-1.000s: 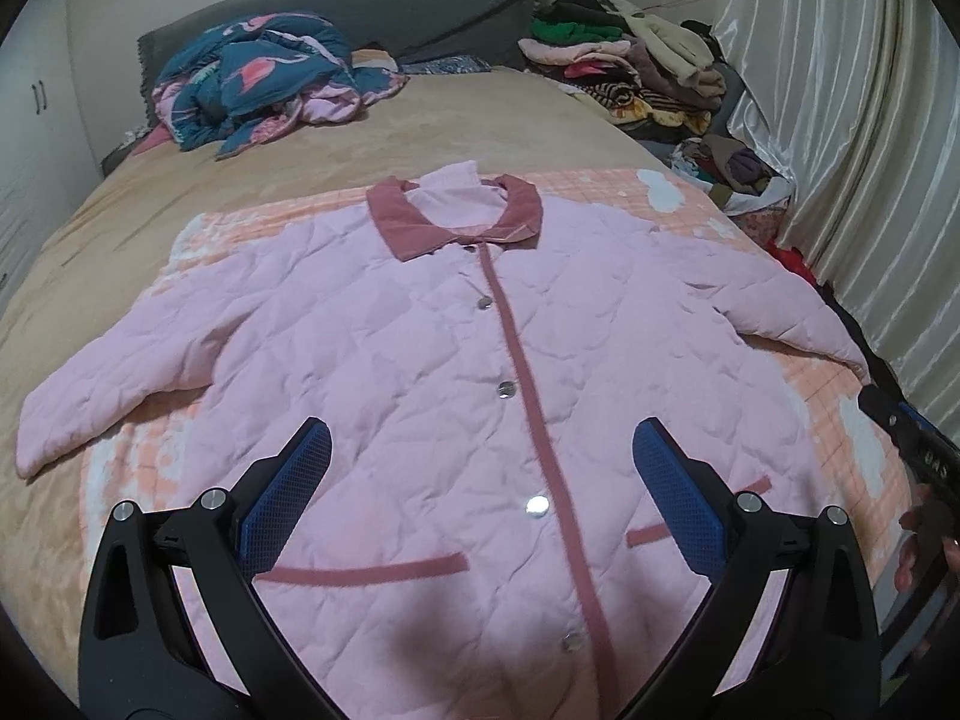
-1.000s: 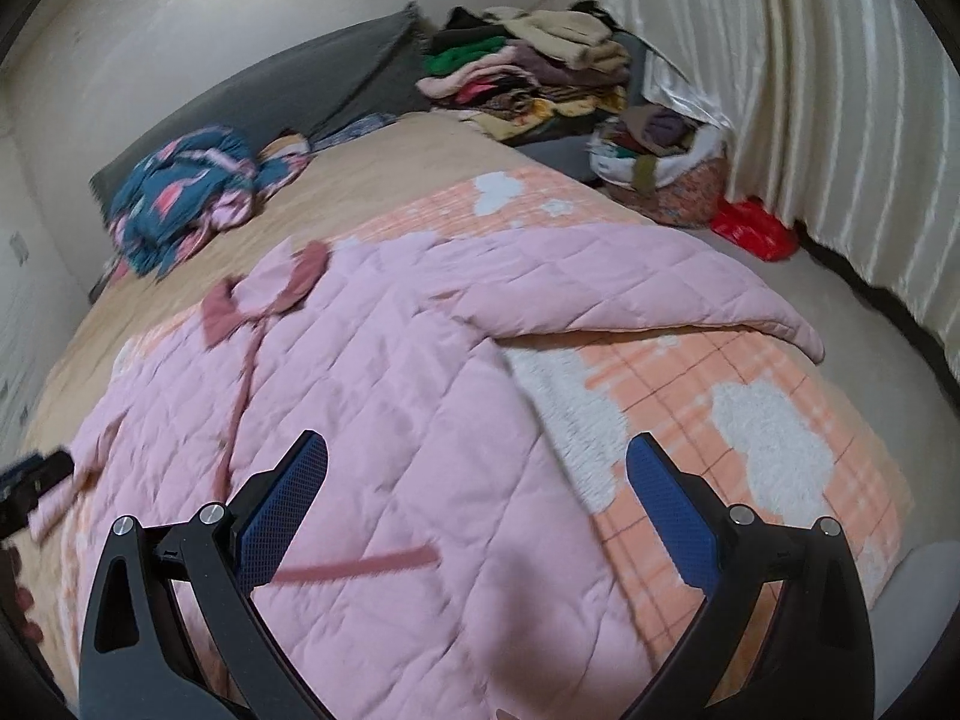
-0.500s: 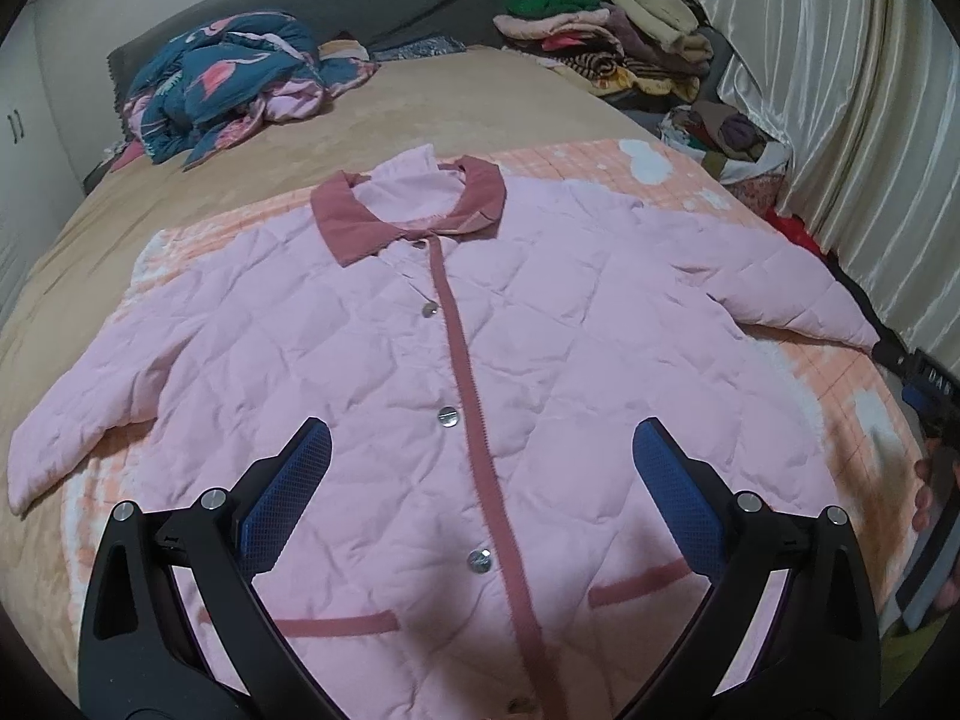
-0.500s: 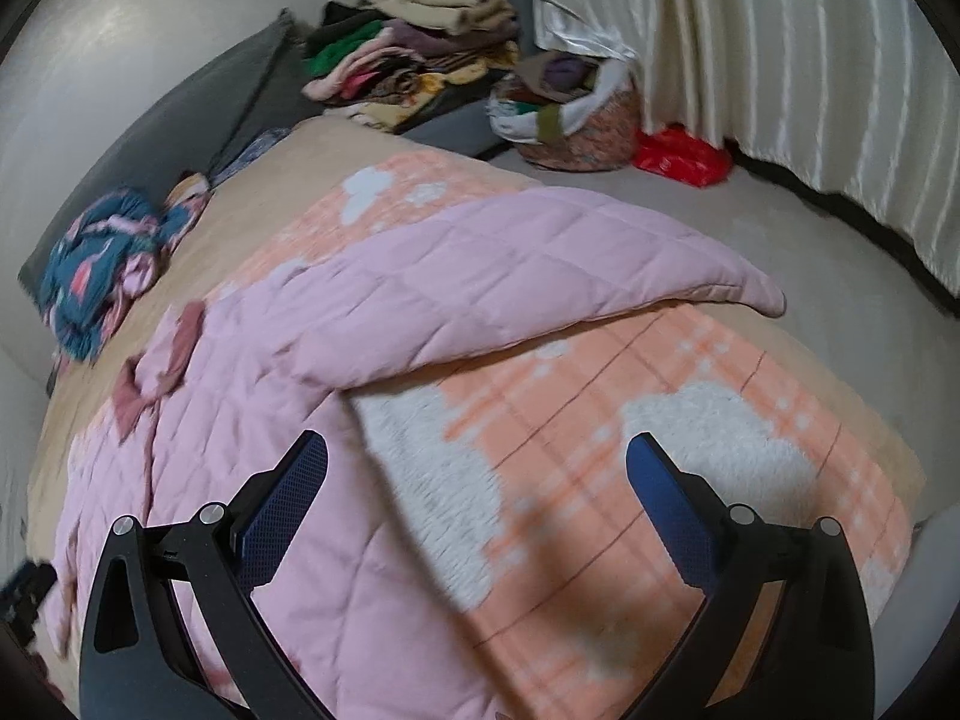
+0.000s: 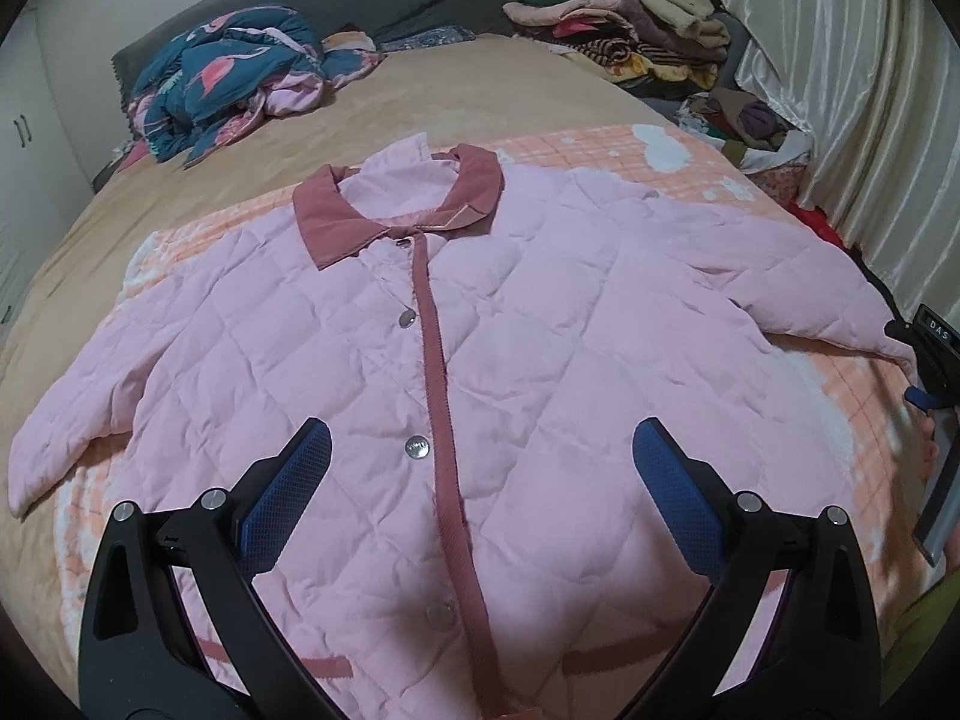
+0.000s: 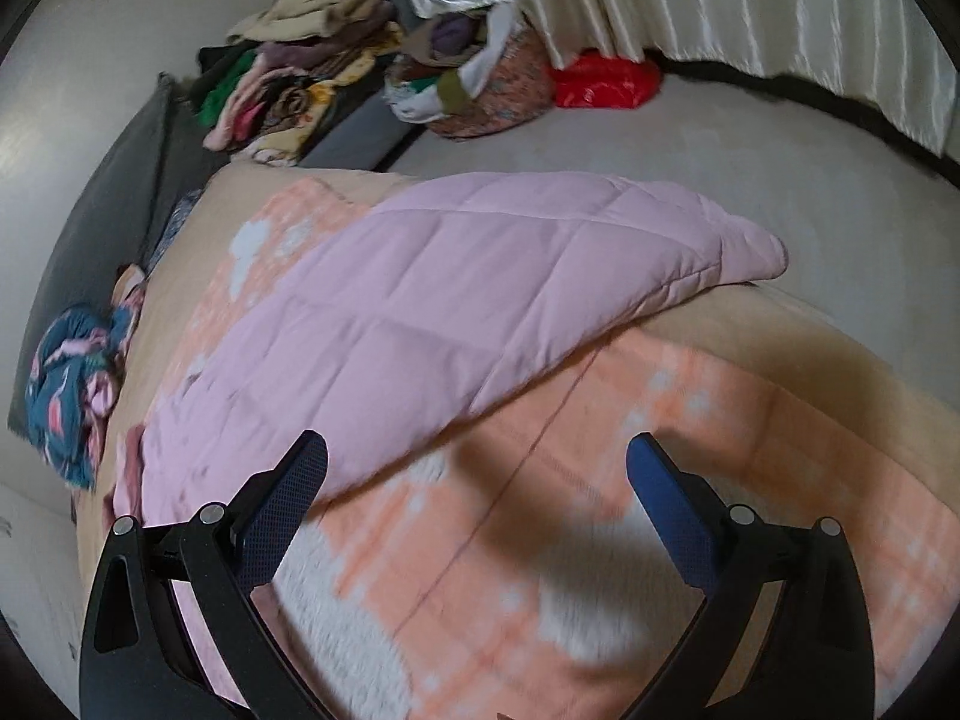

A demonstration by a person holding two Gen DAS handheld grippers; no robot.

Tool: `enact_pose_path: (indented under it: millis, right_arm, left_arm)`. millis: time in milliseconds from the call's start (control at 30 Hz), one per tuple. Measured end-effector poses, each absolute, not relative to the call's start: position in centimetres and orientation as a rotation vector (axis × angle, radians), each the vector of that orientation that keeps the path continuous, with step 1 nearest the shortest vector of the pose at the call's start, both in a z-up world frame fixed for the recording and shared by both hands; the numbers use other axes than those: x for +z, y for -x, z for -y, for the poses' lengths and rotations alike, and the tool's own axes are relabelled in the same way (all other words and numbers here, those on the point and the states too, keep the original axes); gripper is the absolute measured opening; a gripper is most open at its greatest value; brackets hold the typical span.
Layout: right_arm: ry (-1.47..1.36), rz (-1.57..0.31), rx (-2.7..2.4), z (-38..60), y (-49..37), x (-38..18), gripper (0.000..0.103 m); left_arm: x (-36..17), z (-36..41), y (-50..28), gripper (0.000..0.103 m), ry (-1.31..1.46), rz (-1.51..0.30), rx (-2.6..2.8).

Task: Fold large clothes
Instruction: 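Move the right tool over the jacket toward its sleeve and side edge, then close the right tool on the jacket's side edge near the sleeve, then lift the gripped side with the right tool and fold it over the jacket front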

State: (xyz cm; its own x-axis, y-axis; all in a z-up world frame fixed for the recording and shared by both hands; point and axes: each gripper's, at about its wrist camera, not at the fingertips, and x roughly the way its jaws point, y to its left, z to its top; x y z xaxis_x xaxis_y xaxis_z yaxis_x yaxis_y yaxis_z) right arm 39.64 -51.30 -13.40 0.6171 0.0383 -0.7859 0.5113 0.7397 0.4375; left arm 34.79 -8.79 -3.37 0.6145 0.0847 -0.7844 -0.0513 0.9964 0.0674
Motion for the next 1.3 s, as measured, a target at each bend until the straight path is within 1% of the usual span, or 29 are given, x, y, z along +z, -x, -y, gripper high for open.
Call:
enact_pose_path:
  millis: [167, 300, 367, 400, 433, 467, 500, 533, 600, 733, 933, 1133, 1300]
  right_arm:
    - [-0.795, -0.861, -0.349, 53.8, -41.4, -15.1, 0.099]
    - [-0.889, -0.806, -0.365, 55.6, -42.0, -15.8, 0.098]
    - [-0.921, -0.770, -0.374, 56.4, -42.0, -16.0, 0.084]
    - [-0.918, -0.757, -0.382, 56.8, -42.0, -16.1, 0.059]
    - [-0.925, -0.751, -0.384, 57.2, -42.1, -16.2, 0.048]
    - [-0.972, -0.736, -0.358, 57.9, -42.0, -16.8, 0.043]
    - [-1.011, -0.716, -0.341, 58.5, -41.8, -17.1, 0.033]
    - [-1.009, -0.712, -0.332, 58.6, -41.8, -17.0, 0.028]
    - [-0.908, -0.702, -0.320, 58.2, -42.0, -15.3, 0.021]
    - [-0.768, -0.621, -0.276, 57.0, -41.8, -11.3, 0.017]
    - [-0.671, -0.516, -0.160, 54.1, -41.7, -5.0, 0.016]
    - [-0.492, -0.459, -0.031, 47.3, -42.1, 2.4, 0.016]
    - [-0.387, -0.443, 0.042, 42.0, -42.5, 5.9, 0.015]
  left_arm:
    - [-3.6, 8.0, -35.6, 0.094, -0.043, -0.904, 0.116]
    - [-3.9, 6.4, -36.1, 0.094, -0.040, -0.898, 0.160]
    - [-4.0, 5.4, -36.2, 0.094, -0.018, -0.895, 0.179]
    - [-4.2, 4.7, -36.2, 0.094, 0.005, -0.899, 0.187]
    - [-4.4, 4.1, -36.2, 0.094, 0.029, -0.906, 0.186]
    - [-4.5, 3.6, -36.2, 0.094, 0.045, -0.912, 0.185]
    - [-4.6, 3.2, -36.1, 0.094, 0.051, -0.916, 0.187]
    - [-4.5, 2.9, -36.0, 0.094, 0.044, -0.915, 0.195]
    - [-4.2, 2.1, -35.7, 0.094, 0.023, -0.895, 0.225]
    - [-3.4, -0.4, -35.4, 0.094, 0.082, -0.884, 0.245]
    - [-1.9, -2.3, -35.0, 0.094, 0.077, -0.824, 0.294]
    - [-1.5, -3.1, -35.0, 0.094, 0.117, -0.813, 0.262]
    - [-1.3, -3.6, -34.8, 0.094, 0.139, -0.799, 0.229]
